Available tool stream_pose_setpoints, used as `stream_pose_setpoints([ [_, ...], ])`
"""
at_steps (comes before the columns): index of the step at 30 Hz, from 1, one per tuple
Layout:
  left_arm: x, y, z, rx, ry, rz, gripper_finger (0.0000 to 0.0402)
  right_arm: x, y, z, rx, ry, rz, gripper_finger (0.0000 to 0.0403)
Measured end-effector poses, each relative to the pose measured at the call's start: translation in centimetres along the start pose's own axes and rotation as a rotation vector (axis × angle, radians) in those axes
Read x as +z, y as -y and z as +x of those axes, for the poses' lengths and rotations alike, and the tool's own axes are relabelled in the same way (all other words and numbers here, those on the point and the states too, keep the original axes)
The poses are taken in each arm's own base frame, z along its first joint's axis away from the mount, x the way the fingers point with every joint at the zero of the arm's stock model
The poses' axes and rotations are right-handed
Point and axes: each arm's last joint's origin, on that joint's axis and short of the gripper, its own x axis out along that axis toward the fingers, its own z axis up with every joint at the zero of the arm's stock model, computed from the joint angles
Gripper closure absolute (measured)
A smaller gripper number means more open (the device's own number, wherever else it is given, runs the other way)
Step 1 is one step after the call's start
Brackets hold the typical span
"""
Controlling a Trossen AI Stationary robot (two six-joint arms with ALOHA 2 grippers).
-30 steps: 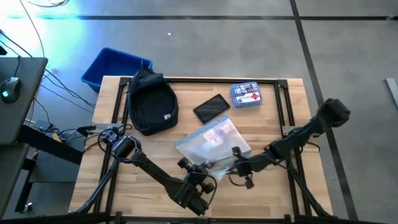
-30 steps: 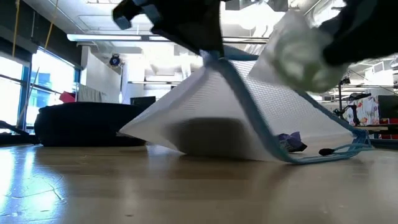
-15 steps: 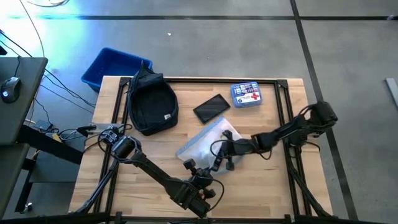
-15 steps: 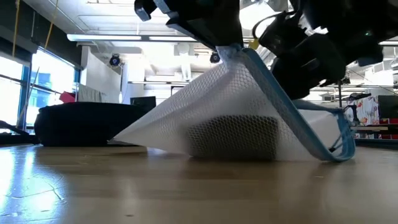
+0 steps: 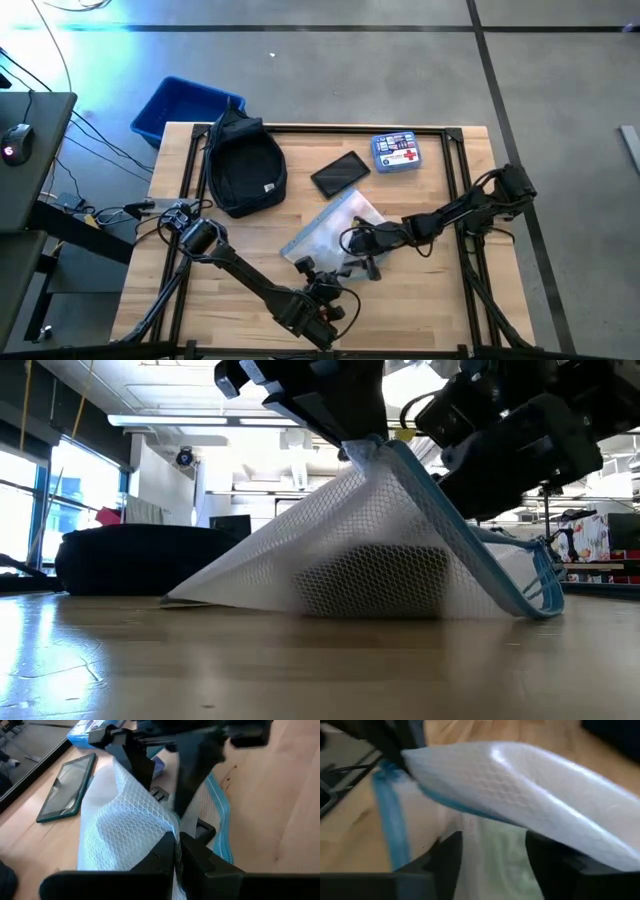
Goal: Unpack backpack
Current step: Put the transparent zip bag containing the green earphones into the transparent zipper bag, then close the transparent zipper bag
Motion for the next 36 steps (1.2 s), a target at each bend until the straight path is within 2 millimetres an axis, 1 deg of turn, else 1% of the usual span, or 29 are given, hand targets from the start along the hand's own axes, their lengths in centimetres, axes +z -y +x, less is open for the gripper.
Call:
stream_pose_setpoints([
  [3, -0.2, -0.3, 0.1, 0.009, -0.025, 0.013, 0.0402, 0.6, -0.9, -0.7, 0.06, 0.0, 0.007, 0.0164],
  [5, -0.4, -0.7, 0.1, 0.037, -0.044, 0.018, 0.0402, 0.9, -1.9, -1.4, 0.089, -0.019, -0.042, 0.0159],
  [11, -1.3, -2.8, -0.1, 0.181, -0.111, 0.053, 0.0402, 1.2, -5.8, -3.9, 0.196, -0.061, -0.262, 0.0168],
  [15, -1.6, -4.5, -0.1, 0.29, -0.145, 0.074, 0.0402, 0.9, -7.7, -5.0, 0.182, -0.081, -0.354, 0.0177],
  [16, -1.6, -4.6, 0.1, 0.298, -0.148, 0.066, 0.0402, 0.7, -8.0, -5.2, 0.169, -0.098, -0.365, 0.0179],
  [19, -2.2, -4.9, 0.9, 0.322, -0.159, 0.116, 0.0402, -0.1, -8.4, -6.1, 0.115, -0.183, -0.407, 0.0182],
  [21, -2.6, -5.3, 1.6, 0.344, -0.183, 0.134, 0.0402, -0.8, -8.5, -6.6, 0.039, -0.257, -0.45, 0.0183],
  [27, -4.2, -6.0, 3.0, 0.38, -0.323, 0.13, 0.0396, -3.1, -7.8, -8.1, -0.205, -0.496, -0.626, 0.0183],
  [31, -4.8, -6.1, 3.2, 0.382, -0.385, 0.137, 0.0358, -3.6, -7.3, -8.7, -0.341, -0.555, -0.713, 0.0183],
  [34, -4.8, -6.1, 3.1, 0.378, -0.389, 0.142, 0.0317, -3.8, -7.3, -8.0, -0.382, -0.544, -0.772, 0.0183],
  [36, -4.5, -6.0, 3.0, 0.364, -0.405, 0.141, 0.0289, -4.1, -7.4, -7.3, -0.358, -0.558, -0.813, 0.0183],
])
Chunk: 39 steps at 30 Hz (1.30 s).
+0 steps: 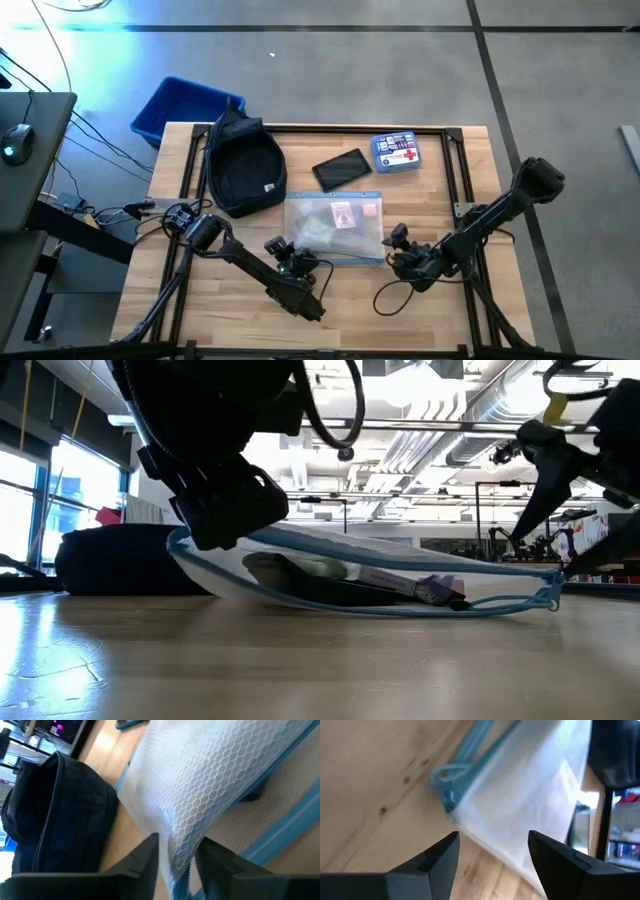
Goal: Unpack backpack
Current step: Close the transparent zipper bag
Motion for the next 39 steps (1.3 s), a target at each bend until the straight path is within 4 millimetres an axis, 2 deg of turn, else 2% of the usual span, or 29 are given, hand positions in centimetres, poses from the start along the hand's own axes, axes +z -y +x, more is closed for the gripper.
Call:
stream_pose_setpoints([
  [3, 0.7, -0.2, -1.1, -0.053, -0.028, -0.009, 0.0255, 0.1, -1.1, 1.4, 0.04, -0.031, -0.094, 0.0183],
  [6, 1.8, -0.4, -2.8, -0.107, 0.01, -0.057, 0.0236, 0.2, -1.8, 2.6, -0.016, -0.057, -0.121, 0.0183],
  [10, 2.8, 0.0, -4.0, -0.195, 0.078, -0.124, 0.0233, 0.5, -2.1, 3.8, -0.077, -0.063, -0.109, 0.0187],
  [12, 3.2, 0.8, -4.3, -0.261, 0.103, -0.134, 0.0235, 0.6, -2.0, 3.9, -0.075, -0.056, -0.088, 0.0201],
  [15, 3.6, 2.5, -4.3, -0.369, 0.179, -0.128, 0.0238, 0.8, -1.5, 3.9, -0.083, -0.06, 0.005, 0.0253],
  [19, 4.2, 4.7, -3.9, -0.465, 0.325, -0.076, 0.024, 1.7, -0.4, 3.3, -0.065, -0.062, 0.112, 0.0363],
  [21, 4.5, 5.5, -3.6, -0.504, 0.381, -0.038, 0.024, 2.6, 0.4, 2.6, -0.057, -0.012, 0.172, 0.0391],
  [26, 5.0, 6.4, -2.9, -0.561, 0.448, -0.01, 0.0241, 3.7, 1.7, 1.4, -0.069, 0.105, 0.303, 0.0399],
  [31, 5.5, 6.2, -2.6, -0.514, 0.479, -0.033, 0.0241, 4.1, 1.9, 1.2, -0.046, 0.151, 0.319, 0.0401],
  [39, 5.3, 6.2, -4.8, -0.41, 0.625, 0.016, 0.0241, 4.0, 2.0, 1.3, -0.023, 0.149, 0.325, 0.0403],
])
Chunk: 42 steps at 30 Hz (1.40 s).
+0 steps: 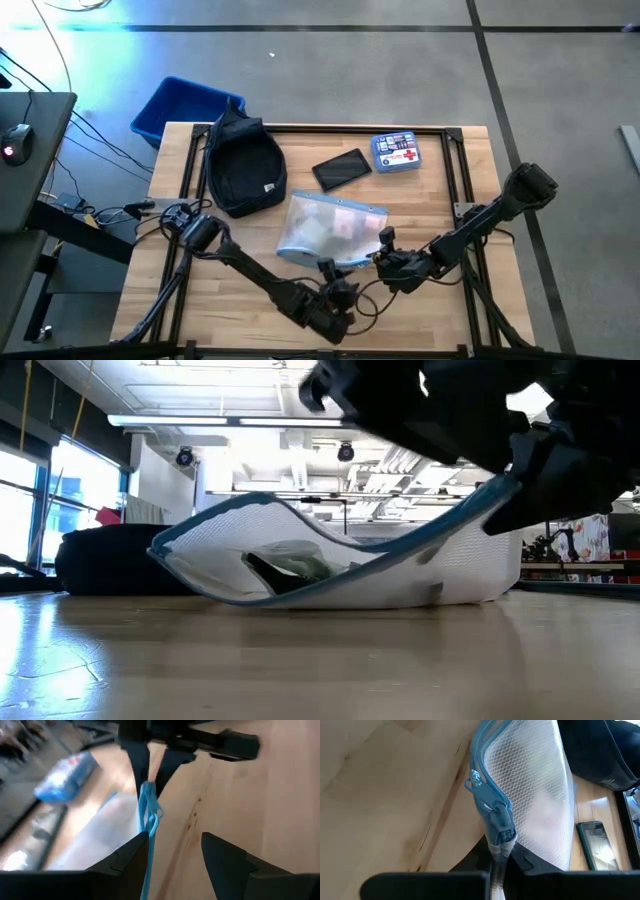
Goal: Unpack backpack
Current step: Close the transparent zipper bag
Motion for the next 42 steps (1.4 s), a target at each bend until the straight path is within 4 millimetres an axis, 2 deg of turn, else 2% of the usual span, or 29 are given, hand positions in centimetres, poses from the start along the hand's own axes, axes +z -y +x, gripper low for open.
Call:
stream_pose_setpoints([
  [5, 0.1, -0.7, 1.4, -0.023, -0.03, -0.015, 0.0245, 0.0, 0.0, 0.0, 0.006, 0.002, 0.0, 0.0403],
  [9, 0.2, -1.5, 2.5, 0.002, -0.042, -0.028, 0.027, 0.1, 0.0, 0.0, 0.005, 0.005, 0.001, 0.0403],
  [13, 0.1, -1.6, 3.2, -0.045, -0.071, -0.034, 0.0308, 0.1, 0.0, 0.0, 0.005, 0.006, -0.003, 0.0403],
  [20, -0.5, -1.6, 4.0, -0.011, -0.079, -0.049, 0.0395, 0.1, 0.0, 0.0, 0.006, 0.007, -0.005, 0.0403],
  [24, -0.3, -1.3, 3.3, 0.039, -0.046, -0.014, 0.04, 0.1, 0.0, 0.0, 0.013, 0.007, -0.003, 0.0403],
  [31, 1.1, 0.2, 0.1, 0.039, 0.026, 0.148, 0.0401, 0.0, -0.1, 0.0, 0.031, 0.003, -0.007, 0.0403],
  [34, 0.0, -0.2, 0.1, 0.06, -0.041, 0.186, 0.0401, 0.0, -0.1, 0.0, 0.036, 0.003, -0.008, 0.0403],
  [39, -2.9, -2.7, 1.4, 0.08, -0.313, 0.084, 0.0401, -0.1, -0.2, -0.1, 0.014, -0.008, -0.016, 0.0403],
  [42, -4.2, -4.1, 1.5, 0.142, -0.454, 0.048, 0.0401, -0.4, -0.3, -0.3, -0.007, -0.028, -0.037, 0.0403],
])
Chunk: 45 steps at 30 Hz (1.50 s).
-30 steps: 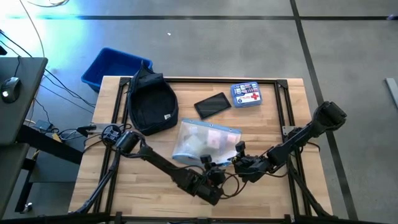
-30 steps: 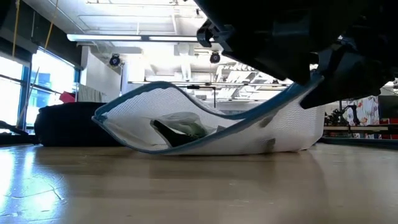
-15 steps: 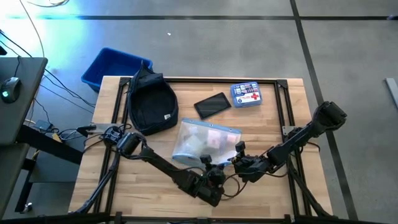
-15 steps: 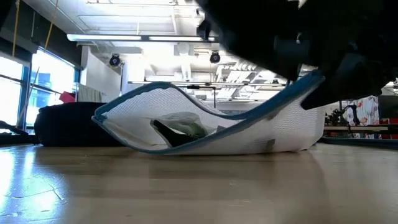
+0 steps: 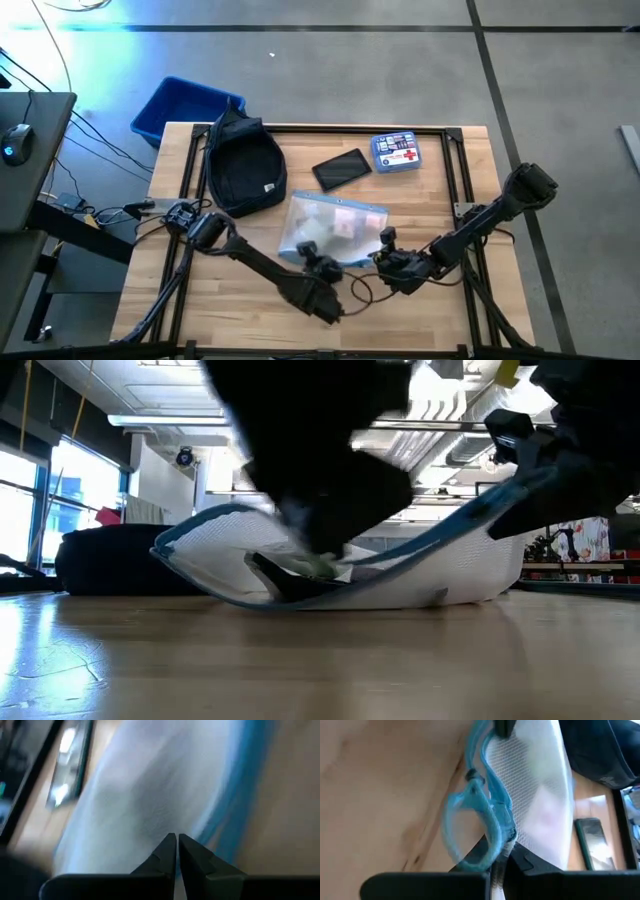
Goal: Unpack backpack
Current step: Close the transparent zipper bag
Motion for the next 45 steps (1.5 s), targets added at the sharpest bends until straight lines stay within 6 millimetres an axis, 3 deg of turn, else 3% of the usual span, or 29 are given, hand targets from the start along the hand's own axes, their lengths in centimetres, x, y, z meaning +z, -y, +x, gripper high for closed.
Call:
stream_pose_setpoints([
  [4, -1.0, -1.1, -0.1, 0.08, -0.088, -0.064, 0.0401, -0.2, -0.3, -0.3, -0.019, -0.016, -0.015, 0.0403],
  [7, -0.9, -0.6, -0.4, 0.063, -0.038, -0.088, 0.0401, -0.2, -0.3, -0.3, -0.02, -0.013, -0.011, 0.0403],
  [16, 3.1, 3.6, -2.0, -0.229, 0.321, 0.005, 0.0387, 0.0, -0.3, -0.3, -0.021, 0.004, 0.001, 0.0403],
  [19, 4.4, 3.9, -1.0, -0.317, 0.352, -0.058, 0.0364, 0.3, -0.3, -0.3, -0.023, 0.027, 0.001, 0.0403],
  [26, 5.0, 3.0, 3.1, -0.404, 0.205, -0.141, 0.0279, 0.5, -0.3, -0.3, -0.021, 0.042, -0.003, 0.0403],
  [34, 5.9, 2.8, 3.7, -0.383, 0.253, -0.21, 0.0215, 0.6, -0.3, -0.3, -0.016, 0.051, -0.002, 0.0403],
  [40, 6.1, 3.0, 3.1, -0.344, 0.317, -0.201, 0.0241, 0.6, -0.3, -0.3, -0.016, 0.053, 0.0, 0.0403],
  [45, 5.5, 3.0, 3.2, -0.325, 0.278, -0.189, 0.0349, 0.5, -0.3, -0.3, -0.014, 0.051, -0.002, 0.0403],
])
